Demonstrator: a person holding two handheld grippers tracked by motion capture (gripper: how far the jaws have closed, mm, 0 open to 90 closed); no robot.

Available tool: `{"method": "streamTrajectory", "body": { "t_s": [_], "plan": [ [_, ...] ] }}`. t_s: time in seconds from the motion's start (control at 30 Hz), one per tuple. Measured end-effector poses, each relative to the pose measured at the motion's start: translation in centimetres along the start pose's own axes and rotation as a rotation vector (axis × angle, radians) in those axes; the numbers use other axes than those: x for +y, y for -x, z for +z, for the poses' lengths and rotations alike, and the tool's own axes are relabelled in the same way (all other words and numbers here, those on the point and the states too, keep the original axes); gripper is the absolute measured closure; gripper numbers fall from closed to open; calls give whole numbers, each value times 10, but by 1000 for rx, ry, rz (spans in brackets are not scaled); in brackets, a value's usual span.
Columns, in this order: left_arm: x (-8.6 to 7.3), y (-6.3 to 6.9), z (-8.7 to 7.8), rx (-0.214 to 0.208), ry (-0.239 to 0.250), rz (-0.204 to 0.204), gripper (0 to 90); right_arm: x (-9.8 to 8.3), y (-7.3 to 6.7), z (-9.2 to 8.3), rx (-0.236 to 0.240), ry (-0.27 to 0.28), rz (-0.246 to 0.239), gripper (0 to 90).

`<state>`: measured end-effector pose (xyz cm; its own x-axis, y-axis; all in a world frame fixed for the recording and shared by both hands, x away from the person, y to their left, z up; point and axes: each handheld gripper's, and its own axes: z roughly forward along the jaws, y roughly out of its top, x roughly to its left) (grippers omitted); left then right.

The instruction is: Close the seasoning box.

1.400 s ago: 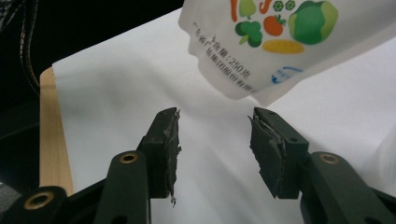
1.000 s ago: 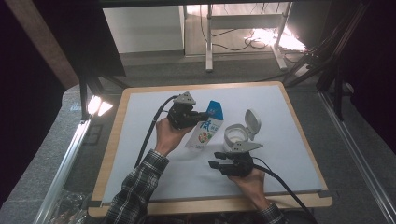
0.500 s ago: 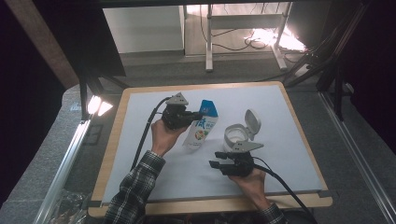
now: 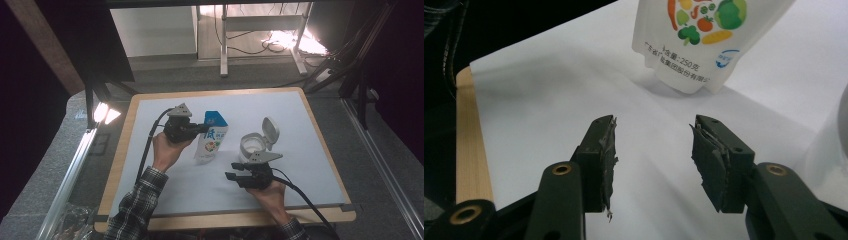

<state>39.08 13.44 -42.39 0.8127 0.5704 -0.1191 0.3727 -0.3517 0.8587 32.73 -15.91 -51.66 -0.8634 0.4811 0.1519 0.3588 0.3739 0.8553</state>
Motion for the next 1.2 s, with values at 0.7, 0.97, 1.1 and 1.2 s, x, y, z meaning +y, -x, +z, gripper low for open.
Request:
{"method": "streamTrajectory", "body": {
  "t_s": [0.7,0.97,1.1,1.2],
  "plan": [
    [-33,-5,-26,6,15,-34,885,-5,3,2,-31,-57,-30,520],
    [-39,-1,-26,39,-43,7,843,-5,3,2,-29,-59,-31,520],
    [-41,-4,-24,37,-55,3,849,-5,2,2,-28,-58,-31,520],
    [-40,-7,-23,48,-55,-4,894,-5,2,2,-28,-57,-32,520]
  ]
}}
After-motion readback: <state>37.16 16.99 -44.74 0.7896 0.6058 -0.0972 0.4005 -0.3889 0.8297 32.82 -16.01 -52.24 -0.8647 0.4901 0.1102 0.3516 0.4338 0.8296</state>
